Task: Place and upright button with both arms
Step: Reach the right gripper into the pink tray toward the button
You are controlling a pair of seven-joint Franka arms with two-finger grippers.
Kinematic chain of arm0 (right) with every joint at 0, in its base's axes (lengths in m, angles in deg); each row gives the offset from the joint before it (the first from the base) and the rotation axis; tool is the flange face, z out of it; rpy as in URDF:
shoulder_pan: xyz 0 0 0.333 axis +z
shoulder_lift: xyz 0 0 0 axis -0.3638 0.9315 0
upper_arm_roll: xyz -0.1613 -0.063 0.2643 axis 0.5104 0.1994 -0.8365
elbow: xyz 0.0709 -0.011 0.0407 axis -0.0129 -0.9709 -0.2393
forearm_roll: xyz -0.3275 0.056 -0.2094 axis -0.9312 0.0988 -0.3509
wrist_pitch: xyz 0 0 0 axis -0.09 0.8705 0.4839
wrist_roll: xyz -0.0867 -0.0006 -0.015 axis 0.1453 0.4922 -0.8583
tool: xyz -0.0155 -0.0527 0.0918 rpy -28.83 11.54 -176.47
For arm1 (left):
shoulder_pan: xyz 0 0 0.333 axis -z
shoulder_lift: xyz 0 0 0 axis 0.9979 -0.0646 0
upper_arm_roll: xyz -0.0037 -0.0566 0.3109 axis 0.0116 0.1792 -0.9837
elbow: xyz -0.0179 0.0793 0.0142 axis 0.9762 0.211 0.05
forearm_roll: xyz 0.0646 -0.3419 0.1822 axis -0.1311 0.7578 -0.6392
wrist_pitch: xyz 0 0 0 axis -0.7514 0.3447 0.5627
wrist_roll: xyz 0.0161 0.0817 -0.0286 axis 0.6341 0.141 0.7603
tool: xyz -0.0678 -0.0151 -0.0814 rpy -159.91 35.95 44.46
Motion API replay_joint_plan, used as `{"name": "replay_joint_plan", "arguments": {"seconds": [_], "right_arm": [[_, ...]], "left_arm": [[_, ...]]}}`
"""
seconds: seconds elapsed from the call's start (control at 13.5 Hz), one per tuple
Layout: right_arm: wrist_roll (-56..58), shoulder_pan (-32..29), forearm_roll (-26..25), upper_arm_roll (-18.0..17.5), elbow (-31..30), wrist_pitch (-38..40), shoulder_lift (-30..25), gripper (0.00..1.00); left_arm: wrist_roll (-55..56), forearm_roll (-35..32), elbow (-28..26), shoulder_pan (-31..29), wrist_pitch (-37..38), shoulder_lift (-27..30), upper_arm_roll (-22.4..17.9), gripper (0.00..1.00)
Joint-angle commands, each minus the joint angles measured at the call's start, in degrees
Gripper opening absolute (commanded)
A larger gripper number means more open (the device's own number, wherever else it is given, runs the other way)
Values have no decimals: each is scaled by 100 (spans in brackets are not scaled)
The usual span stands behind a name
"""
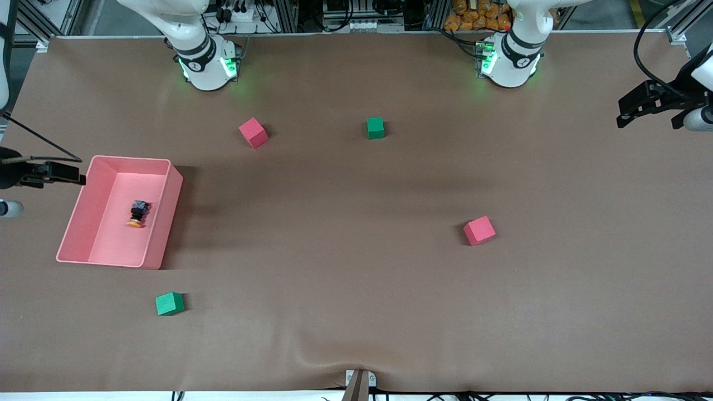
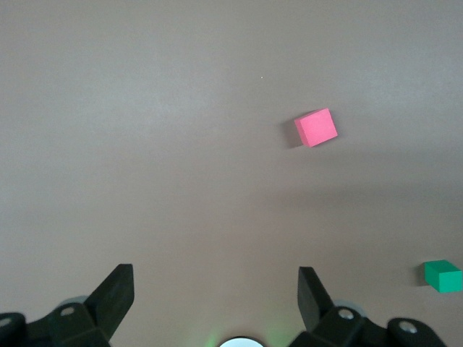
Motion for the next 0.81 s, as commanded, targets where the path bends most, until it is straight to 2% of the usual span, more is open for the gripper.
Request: {"name": "replay_joint_plan", "arguments": {"seconds": [0.0, 0.15, 0.3, 0.52, 0.74], "right_arm": [[45, -189, -31, -71, -6, -162, 254, 100], [141, -330, -31, -71, -399, -740, 334, 100], [151, -374, -57, -62, -935, -1285, 351, 100], [160, -524, -57, -62, -1586, -2085, 448, 100], [351, -699, -49, -71, -1746, -2632, 807, 100]], "left_arm": [[-4, -56, 137, 1, 73, -52, 29, 100], [5, -38, 146, 80, 56, -43, 29, 100], [119, -91, 129, 466, 73, -43, -224, 100], [163, -100, 111, 458, 82, -17, -199, 100], [163, -65, 111, 449, 82, -26, -182, 100]]}}
